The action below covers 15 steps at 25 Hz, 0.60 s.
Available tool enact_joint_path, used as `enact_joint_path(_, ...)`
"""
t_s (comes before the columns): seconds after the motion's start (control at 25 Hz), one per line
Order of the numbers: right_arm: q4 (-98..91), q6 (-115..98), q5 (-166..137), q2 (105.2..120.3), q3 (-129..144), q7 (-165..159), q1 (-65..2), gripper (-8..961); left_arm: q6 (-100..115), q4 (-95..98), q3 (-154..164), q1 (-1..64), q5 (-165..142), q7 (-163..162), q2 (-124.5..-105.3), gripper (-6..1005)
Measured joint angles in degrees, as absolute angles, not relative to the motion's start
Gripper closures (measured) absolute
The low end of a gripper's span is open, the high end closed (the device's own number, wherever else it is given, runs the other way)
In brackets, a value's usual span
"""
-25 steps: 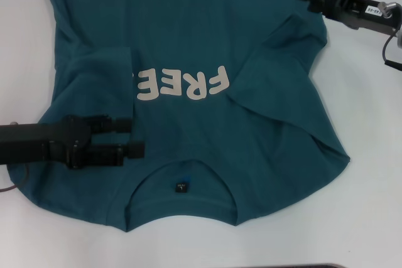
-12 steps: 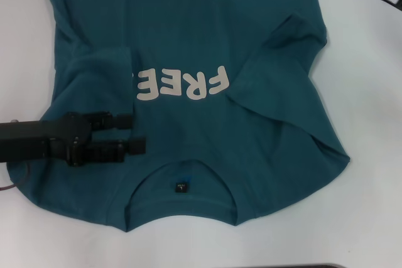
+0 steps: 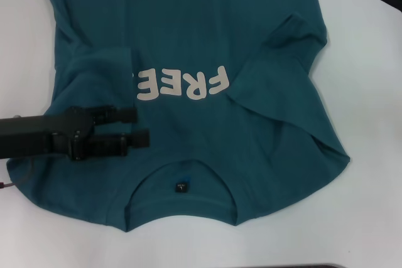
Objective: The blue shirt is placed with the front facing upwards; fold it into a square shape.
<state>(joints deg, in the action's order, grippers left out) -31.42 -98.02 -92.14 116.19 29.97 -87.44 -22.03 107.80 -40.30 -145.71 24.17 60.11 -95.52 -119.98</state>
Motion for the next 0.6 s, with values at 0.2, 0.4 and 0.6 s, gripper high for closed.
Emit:
enact_joint_path(0.2, -32.61, -102.96, -92.14, 115.89, 29.80, -84.00, -20.96, 157, 108.52, -38.71, -145.73, 24.39, 60.72, -95.59, -119.62, 128)
enact_joint_path(0.4, -32.68, -106.85, -92.87, 115.90, 30.37, -79.06, -20.83, 43, 107.54, -38.72, -145.72, 24.41, 60.73, -95.42, -119.63, 127)
enact_joint_path(0.6, -32.99, -106.04, -95.81, 115.68, 30.45, -81.88, -21.77, 27, 104.83, -38.96, -147.24, 23.77, 60.17, -96.90, -117.99, 127)
